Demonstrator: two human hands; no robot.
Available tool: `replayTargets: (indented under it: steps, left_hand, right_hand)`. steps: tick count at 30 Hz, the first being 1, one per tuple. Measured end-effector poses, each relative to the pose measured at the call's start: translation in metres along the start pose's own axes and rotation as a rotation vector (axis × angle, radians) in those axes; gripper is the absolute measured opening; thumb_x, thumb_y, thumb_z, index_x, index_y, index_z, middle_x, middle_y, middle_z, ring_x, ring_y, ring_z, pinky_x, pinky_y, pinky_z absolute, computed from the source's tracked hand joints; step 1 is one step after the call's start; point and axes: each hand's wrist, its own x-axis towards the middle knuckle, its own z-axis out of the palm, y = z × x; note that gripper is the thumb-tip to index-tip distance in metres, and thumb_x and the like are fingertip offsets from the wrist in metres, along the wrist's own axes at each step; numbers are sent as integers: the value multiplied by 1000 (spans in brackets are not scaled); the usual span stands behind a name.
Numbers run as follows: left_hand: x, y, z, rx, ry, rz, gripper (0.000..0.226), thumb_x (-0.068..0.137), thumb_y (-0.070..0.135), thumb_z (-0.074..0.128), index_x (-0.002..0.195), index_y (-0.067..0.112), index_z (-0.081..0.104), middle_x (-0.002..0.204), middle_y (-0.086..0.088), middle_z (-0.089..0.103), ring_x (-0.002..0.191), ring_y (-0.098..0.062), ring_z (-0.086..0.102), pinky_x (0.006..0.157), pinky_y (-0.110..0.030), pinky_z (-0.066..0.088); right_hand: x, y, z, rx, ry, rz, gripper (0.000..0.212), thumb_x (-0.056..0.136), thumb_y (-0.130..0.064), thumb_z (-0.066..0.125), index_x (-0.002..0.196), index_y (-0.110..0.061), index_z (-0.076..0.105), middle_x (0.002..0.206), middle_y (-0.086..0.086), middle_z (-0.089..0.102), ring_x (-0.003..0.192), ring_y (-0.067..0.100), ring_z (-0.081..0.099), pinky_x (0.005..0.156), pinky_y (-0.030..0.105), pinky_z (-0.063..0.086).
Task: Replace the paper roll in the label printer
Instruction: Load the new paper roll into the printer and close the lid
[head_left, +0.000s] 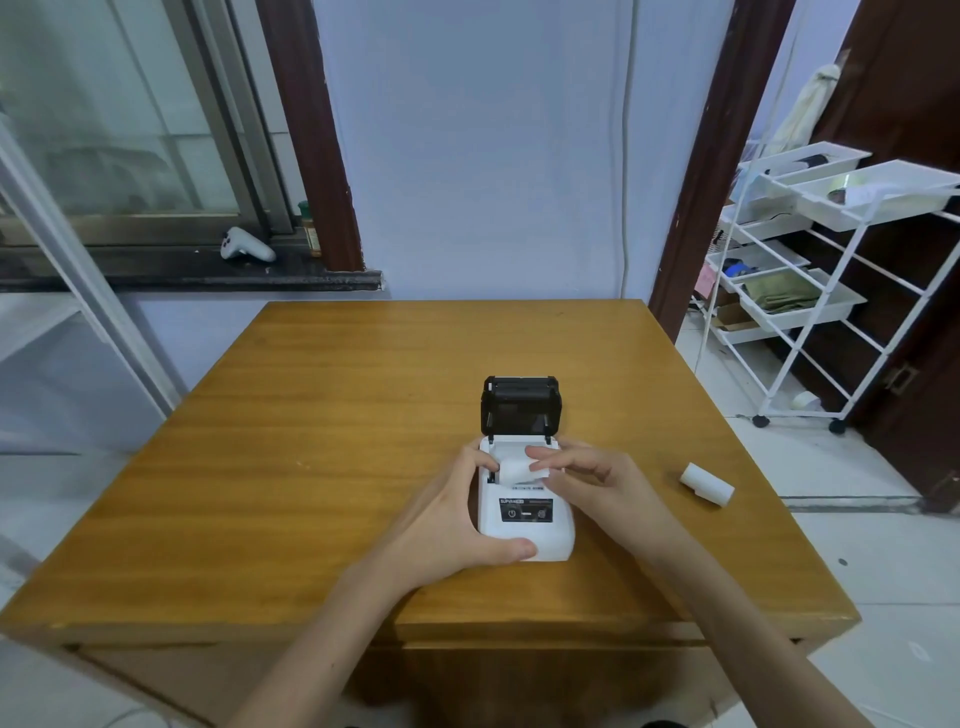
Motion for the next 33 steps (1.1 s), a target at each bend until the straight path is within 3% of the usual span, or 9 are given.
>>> replayTargets:
  steps: [3, 8, 14, 17, 20, 23, 25, 27, 33]
  left_hand:
    - [0, 1, 1, 10, -7, -17, 79, 57, 65, 76, 117, 46, 29, 141, 23, 35, 110, 0, 47, 79, -21, 44]
    - [-1, 2, 1, -13, -4, -24, 86, 58, 65, 78, 122, 55, 22, 127, 22, 46, 105, -1, 53, 81, -24, 50]
    - [0, -1, 0, 46, -35, 60, 77, 65, 64, 78, 129, 51, 37, 153, 29, 11, 129, -2, 37, 98, -21, 37]
    - [0, 0, 0, 40, -28, 58, 75, 62, 66, 75, 127, 50, 41, 159, 26, 10, 129, -4, 39, 98, -22, 39]
    - [-1, 1, -1, 13, -28, 93, 68, 68, 56, 81, 123, 49, 42, 138, 53, 9, 120, 4, 39, 85, -3, 34]
    - [-1, 2, -2, 2, -28, 104, 67, 70, 53, 83, 124, 48, 42, 129, 59, 4, 119, 6, 37, 83, 1, 29]
    - [-1, 1, -1, 3, -27, 100, 68, 71, 53, 82, 125, 49, 42, 130, 56, 4, 120, 6, 35, 84, 0, 27]
    - [0, 0, -1, 2, -20, 108, 69, 69, 57, 81, 125, 48, 42, 129, 59, 4, 120, 5, 36, 85, 1, 27]
    - [2, -5, 1, 23, 4, 128, 72, 66, 60, 81, 124, 52, 39, 143, 52, -7, 125, 3, 36, 92, -12, 34]
  right_hand:
    - [-3, 0, -2, 1, -5, 2, 20, 92, -21, 60, 97, -21, 79, 124, -14, 67, 132, -5, 37, 106, 23, 27]
    - [-2, -2, 1, 54, 14, 9, 17, 89, -21, 63, 93, -19, 79, 114, -19, 70, 124, -14, 40, 94, 9, 28]
    - [-1, 2, 1, 22, 32, -20, 15, 87, -11, 67, 99, -14, 76, 114, -18, 69, 108, -31, 43, 79, -8, 34]
    - [-3, -2, 3, 62, 18, -30, 15, 87, -8, 66, 97, -9, 76, 111, -11, 72, 105, -24, 52, 81, -1, 42]
    - [-2, -16, 5, 206, 299, -58, 17, 90, -14, 63, 84, -10, 78, 87, 8, 76, 83, 3, 66, 75, 12, 53]
    - [15, -28, -2, 175, 600, -104, 22, 93, -25, 57, 87, -15, 77, 84, -5, 74, 77, -2, 62, 80, 22, 50]
    - [29, -36, -3, 154, 449, -81, 26, 95, -31, 54, 117, -24, 67, 104, -23, 66, 91, -12, 58, 89, 17, 46]
    - [41, -40, -1, 139, 270, -20, 38, 96, -35, 50, 134, -27, 53, 117, -23, 56, 103, -11, 54, 90, 14, 42]
    - [41, -27, 6, 147, 264, -75, 20, 97, -17, 52, 101, -17, 71, 96, -11, 73, 88, 1, 67, 73, 12, 51]
